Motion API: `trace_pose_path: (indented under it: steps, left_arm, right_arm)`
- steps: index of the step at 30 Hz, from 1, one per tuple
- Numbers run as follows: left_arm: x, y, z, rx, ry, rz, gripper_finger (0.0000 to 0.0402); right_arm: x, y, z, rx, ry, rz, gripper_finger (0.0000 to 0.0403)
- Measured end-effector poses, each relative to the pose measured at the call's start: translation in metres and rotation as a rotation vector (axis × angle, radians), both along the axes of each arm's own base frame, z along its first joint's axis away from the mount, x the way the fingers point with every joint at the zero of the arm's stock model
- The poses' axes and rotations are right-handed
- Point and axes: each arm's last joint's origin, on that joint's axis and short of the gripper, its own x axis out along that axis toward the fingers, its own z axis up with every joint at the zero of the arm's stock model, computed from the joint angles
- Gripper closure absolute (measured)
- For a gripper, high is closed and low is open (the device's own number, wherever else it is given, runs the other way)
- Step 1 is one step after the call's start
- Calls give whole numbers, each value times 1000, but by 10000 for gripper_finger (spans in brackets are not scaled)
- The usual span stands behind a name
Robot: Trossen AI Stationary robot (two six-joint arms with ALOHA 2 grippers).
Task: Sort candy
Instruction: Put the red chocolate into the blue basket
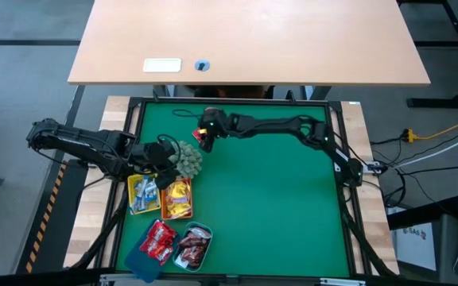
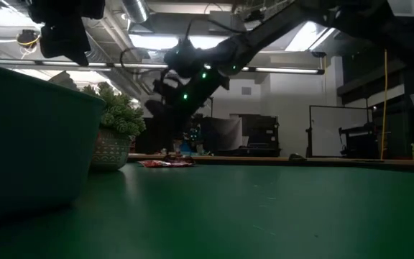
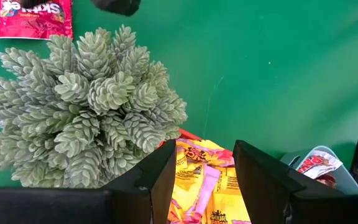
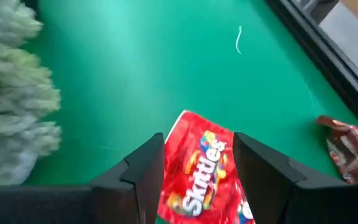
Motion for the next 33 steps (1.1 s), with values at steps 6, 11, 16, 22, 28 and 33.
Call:
trace_pose_path:
  steps: [6,11,16,22,28,33]
  left_arm:
    - [0,0,0,1,0,1,246]
    - [0,0,0,1,0,1,247]
    - [0,0,0,1,0,2,247]
    - [0,0,0,1,0,1,247]
    - [0,0,0,1,0,2,247]
    - [0,0,0,1,0,2,247]
  right_arm:
    - [3,-1,-27,-2,42,-19,215]
    - [4,1,-32,-66,73,-35,215]
    - [2,1,-33,-62,96,-37,215]
    - [2,1,-33,-56,102,-32,215]
    - [2,1,-34,-46,101,-24,215]
    - [-1,2,-36,-74,148,5,215]
